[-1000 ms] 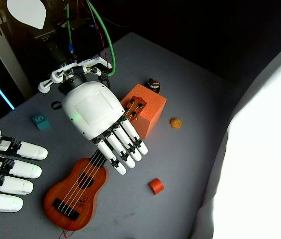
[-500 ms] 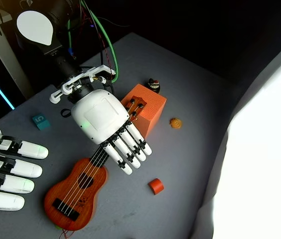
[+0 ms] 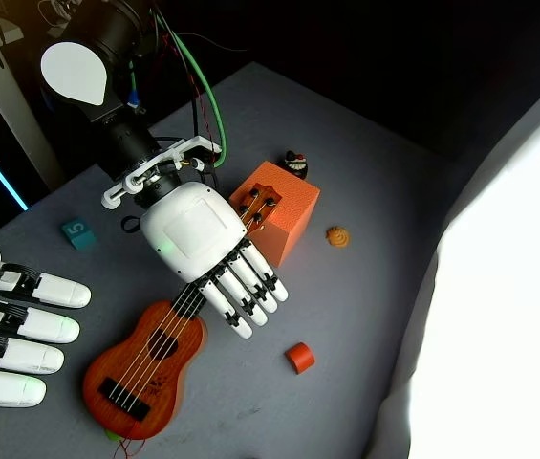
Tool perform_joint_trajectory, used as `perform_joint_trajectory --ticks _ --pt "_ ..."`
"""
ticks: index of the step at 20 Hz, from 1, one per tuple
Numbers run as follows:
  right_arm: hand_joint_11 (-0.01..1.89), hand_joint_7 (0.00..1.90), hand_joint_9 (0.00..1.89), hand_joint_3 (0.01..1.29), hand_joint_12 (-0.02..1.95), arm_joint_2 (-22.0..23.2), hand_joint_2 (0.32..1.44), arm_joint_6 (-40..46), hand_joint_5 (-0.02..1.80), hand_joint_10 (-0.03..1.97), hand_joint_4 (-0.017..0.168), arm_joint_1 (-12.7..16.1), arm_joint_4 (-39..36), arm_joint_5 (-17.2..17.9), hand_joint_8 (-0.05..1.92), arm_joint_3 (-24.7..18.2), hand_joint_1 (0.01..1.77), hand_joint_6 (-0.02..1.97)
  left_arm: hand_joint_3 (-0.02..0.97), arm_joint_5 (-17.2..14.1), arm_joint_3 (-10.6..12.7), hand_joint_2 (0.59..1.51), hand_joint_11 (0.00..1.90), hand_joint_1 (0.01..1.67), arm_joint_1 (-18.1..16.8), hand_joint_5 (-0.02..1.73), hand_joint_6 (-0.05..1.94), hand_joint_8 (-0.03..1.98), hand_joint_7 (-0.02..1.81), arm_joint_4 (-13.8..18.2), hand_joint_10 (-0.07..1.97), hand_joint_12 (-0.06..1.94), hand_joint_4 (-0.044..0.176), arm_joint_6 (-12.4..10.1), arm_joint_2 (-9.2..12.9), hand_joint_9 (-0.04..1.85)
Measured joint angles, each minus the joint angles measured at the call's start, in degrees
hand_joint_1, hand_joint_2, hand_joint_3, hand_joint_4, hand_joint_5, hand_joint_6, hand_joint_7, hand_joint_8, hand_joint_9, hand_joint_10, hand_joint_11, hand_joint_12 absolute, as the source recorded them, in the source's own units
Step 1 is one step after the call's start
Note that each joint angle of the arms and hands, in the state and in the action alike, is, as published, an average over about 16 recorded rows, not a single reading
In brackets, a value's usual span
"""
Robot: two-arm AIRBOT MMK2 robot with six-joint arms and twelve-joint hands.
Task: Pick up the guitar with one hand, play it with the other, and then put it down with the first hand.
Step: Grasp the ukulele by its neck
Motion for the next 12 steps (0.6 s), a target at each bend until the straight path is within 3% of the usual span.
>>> perform_joint_trajectory --ticks 6,8,12 --pt "0.02 0.21 0.16 0.01 0.34 0.0 1.38 0.0 0.19 0.09 0.007 0.0 0.0 0.0 0.01 0.0 0.41 0.04 0.014 -0.8 0.8 1.034 0.02 1.26 0.5 0.03 0.01 0.02 0.05 0.5 0.08 0.09 0.001 -0.4 -0.4 0.04" --pt "0.02 0.21 0.16 0.01 0.37 0.0 1.38 0.0 0.19 0.09 0.007 0.0 0.0 0.0 0.01 0.0 0.42 0.04 0.014 -1.0 1.0 1.034 0.03 1.24 0.6 0.06 0.12 0.18 0.08 0.7 0.28 0.31 0.0 -0.4 -0.4 0.07" --pt "0.02 0.2 0.16 0.02 0.41 0.0 1.38 0.0 0.19 0.08 0.008 0.0 0.0 0.0 0.01 0.0 0.43 0.04 0.014 -1.3 1.2 1.024 0.19 1.19 0.7 0.22 0.58 0.65 0.24 0.8 0.75 0.78 -0.001 -0.5 -0.6 0.23"
